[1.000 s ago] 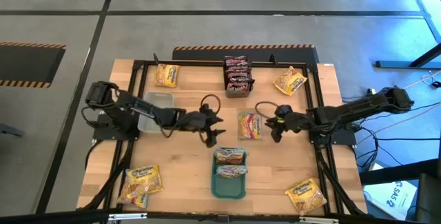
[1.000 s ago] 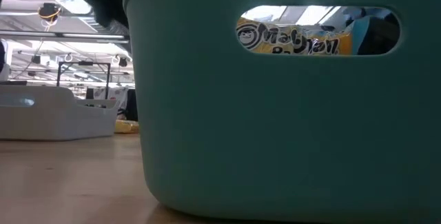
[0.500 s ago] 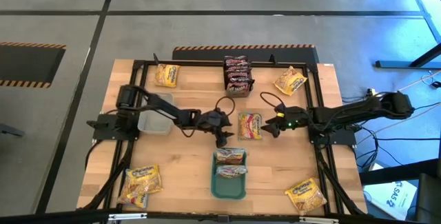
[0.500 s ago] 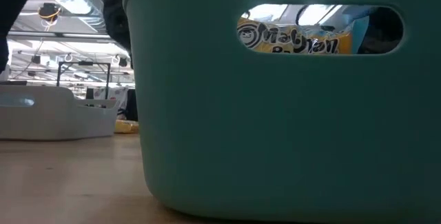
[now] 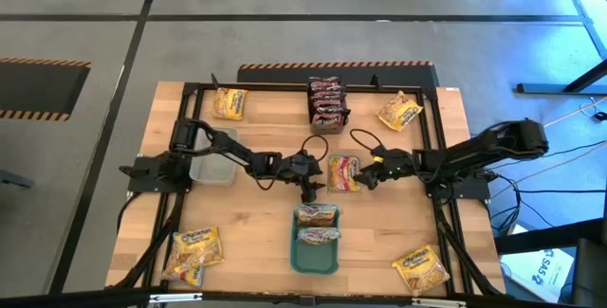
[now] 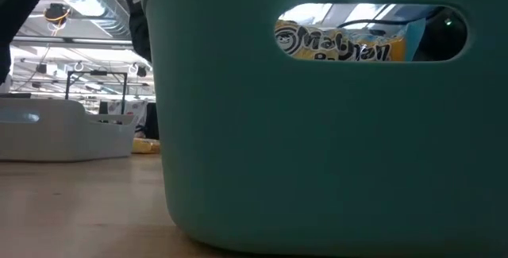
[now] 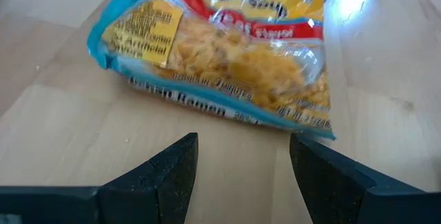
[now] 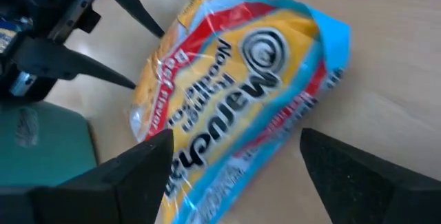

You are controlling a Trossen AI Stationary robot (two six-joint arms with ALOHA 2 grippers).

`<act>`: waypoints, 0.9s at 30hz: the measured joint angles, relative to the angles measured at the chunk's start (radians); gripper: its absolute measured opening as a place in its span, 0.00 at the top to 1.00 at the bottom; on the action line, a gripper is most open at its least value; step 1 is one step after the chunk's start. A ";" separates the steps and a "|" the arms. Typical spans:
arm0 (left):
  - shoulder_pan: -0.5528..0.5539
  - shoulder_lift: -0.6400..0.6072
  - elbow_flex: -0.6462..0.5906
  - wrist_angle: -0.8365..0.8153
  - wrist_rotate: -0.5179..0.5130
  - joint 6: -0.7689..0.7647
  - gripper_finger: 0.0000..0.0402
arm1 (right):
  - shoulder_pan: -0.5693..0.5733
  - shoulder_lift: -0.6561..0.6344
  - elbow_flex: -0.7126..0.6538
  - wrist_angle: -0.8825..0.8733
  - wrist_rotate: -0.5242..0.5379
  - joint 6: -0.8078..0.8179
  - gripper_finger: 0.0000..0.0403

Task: Sort Maruchan noodles
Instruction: Put the blue noodle pack into the blue bin

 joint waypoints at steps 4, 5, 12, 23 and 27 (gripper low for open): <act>0.000 0.000 0.000 0.008 0.000 0.006 0.44 | 0.000 0.088 0.018 0.087 -0.010 -0.001 0.21; 0.000 0.000 0.000 0.009 0.000 0.006 0.44 | 0.000 0.109 0.027 0.101 -0.012 -0.002 0.21; 0.000 0.000 0.000 0.008 0.000 0.023 0.44 | 0.000 0.223 0.117 0.124 -0.018 -0.057 0.21; -0.001 0.000 0.000 0.009 0.000 0.029 0.44 | 0.000 0.277 0.221 0.139 -0.059 -0.147 0.21; -0.004 0.000 -0.001 0.009 0.000 0.029 0.44 | 0.000 0.277 0.253 0.143 -0.099 -0.227 0.21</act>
